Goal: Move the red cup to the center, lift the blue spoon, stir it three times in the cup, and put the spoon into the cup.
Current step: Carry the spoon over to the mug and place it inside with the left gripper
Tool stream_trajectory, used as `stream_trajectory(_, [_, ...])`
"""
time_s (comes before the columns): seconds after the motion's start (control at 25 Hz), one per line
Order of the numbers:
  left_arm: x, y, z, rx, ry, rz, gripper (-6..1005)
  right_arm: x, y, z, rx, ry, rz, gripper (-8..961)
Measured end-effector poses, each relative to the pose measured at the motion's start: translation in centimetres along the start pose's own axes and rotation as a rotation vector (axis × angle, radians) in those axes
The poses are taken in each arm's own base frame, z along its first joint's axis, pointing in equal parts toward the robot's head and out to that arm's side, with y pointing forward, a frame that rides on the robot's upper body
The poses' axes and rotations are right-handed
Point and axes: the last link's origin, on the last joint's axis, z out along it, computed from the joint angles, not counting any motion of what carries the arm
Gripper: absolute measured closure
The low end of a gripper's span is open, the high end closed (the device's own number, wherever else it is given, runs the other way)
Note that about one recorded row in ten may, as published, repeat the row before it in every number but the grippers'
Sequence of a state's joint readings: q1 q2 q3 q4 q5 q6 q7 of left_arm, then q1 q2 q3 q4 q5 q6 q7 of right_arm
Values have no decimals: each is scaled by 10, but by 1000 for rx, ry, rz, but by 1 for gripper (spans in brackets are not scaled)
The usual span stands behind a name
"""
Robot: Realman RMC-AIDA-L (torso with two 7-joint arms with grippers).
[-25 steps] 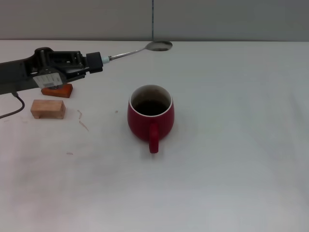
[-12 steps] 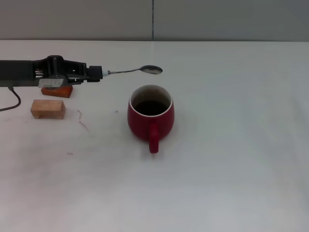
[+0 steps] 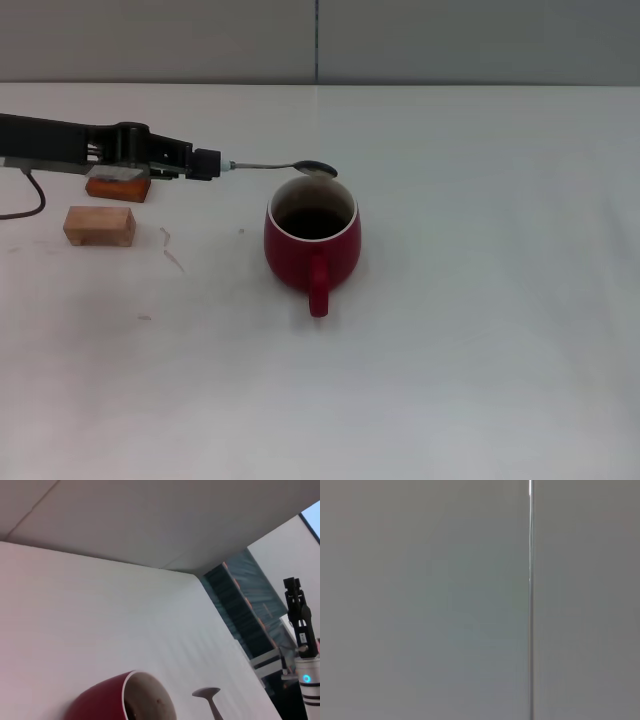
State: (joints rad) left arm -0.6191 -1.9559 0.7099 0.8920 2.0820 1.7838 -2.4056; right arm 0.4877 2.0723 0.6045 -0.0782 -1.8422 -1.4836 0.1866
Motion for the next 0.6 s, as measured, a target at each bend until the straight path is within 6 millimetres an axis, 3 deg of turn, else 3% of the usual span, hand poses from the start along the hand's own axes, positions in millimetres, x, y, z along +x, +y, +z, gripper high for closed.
stream_trajectory(0.6, [28, 28, 9, 105, -100, 129, 833, 2, 0, 1, 3, 13, 1, 394])
